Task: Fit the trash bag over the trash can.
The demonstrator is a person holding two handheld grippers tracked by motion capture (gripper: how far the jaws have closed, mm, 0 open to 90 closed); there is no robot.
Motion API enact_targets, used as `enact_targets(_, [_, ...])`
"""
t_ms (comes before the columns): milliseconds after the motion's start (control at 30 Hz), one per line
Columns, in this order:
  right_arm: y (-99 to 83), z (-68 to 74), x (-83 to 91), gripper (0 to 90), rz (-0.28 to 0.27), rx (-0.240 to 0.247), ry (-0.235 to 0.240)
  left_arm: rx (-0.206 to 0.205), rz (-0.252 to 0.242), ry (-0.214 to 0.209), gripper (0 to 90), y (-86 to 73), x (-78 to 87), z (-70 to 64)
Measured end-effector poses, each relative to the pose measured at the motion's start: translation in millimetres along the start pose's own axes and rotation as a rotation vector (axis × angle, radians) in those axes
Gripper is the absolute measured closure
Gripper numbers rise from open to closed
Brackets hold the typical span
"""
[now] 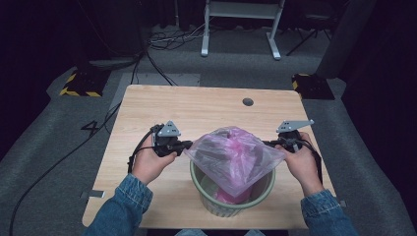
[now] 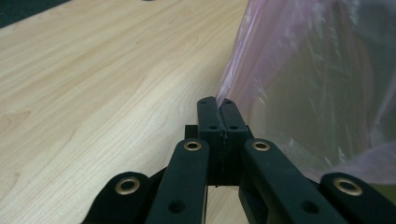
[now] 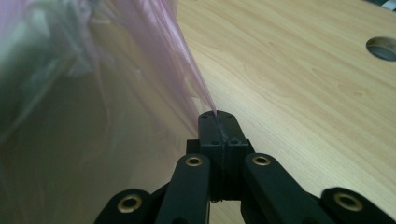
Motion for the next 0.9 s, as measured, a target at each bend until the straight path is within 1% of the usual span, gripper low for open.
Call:
enact_targets(100, [-6.3,3.2,3.6,90.0,-0.004,0.003,0.013,0.009,-0.009,-0.010,87.1,-3.4,5.8,0.4])
enact_targets(133, [-8.2,3.3,4.5,89.2,-0.004,0.004,0.013,0.021,-0.020,-0.006,85.2,-4.0,7.7,1.1])
enact_targets(167, [-10.8,2.9,5.5,86.6,-0.005,0.008,0.010,0.026,-0.031,-0.001,81.4,-4.5,9.6,1.9])
enact_targets(200, [-13.3,2.4,6.5,80.2,-0.004,0.015,0.004,0.025,-0.041,0.010,73.6,-4.8,11.8,3.1])
enact_targets(233, [-15.1,0.9,7.9,71.4,-0.007,0.032,-0.012,0.024,-0.060,0.027,64.2,-4.5,13.9,4.1])
enact_targets(267, [-15.9,-0.6,10.0,63.5,-0.023,0.042,-0.034,0.015,-0.071,0.045,58.8,-4.6,17.2,5.8])
enact_targets(300, [-16.1,-2.1,13.3,56.7,-0.047,0.041,-0.058,0.024,-0.081,0.062,54.2,-4.5,21.1,7.2])
enact_targets(333, [-15.9,-3.7,17.8,51.0,-0.071,0.039,-0.092,0.035,-0.093,0.078,49.8,-3.9,25.6,9.1])
enact_targets(367, [-15.8,-5.2,23.3,46.1,-0.084,0.044,-0.135,0.045,-0.111,0.090,46.5,-2.4,31.6,11.2])
enact_targets(400, [-14.8,-5.9,29.9,43.3,-0.101,0.052,-0.179,0.045,-0.117,0.093,44.5,-2.0,35.3,12.0])
enact_targets(500, [-11.7,-1.5,45.2,43.0,-0.142,0.068,-0.207,0.035,-0.141,0.106,42.0,-1.0,49.4,13.1])
enact_targets(600, [-11.6,3.1,59.6,42.8,-0.173,0.074,-0.215,0.030,-0.158,0.112,39.3,-3.2,61.2,14.1])
enact_targets(767, [-15.5,12.6,81.0,42.2,-0.205,0.079,-0.221,0.033,-0.195,0.114,36.3,-6.5,80.4,14.6])
enact_targets(833, [-16.1,18.2,89.1,42.0,-0.214,0.090,-0.226,0.035,-0.195,0.125,36.6,-8.4,86.3,18.3])
enact_targets(900, [-16.3,23.3,95.3,41.5,-0.212,0.101,-0.229,0.051,-0.201,0.124,36.7,-8.7,89.0,23.1])
Point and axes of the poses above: each handheld gripper's, and its own axes: x roughly backward along the jaws, y roughly out of its top, z roughly to its left, the point moved 9 cm from there along -x, roughly forward along the jaws, and after that the axes turned 14 degrees about y, right-handed, at the moved point
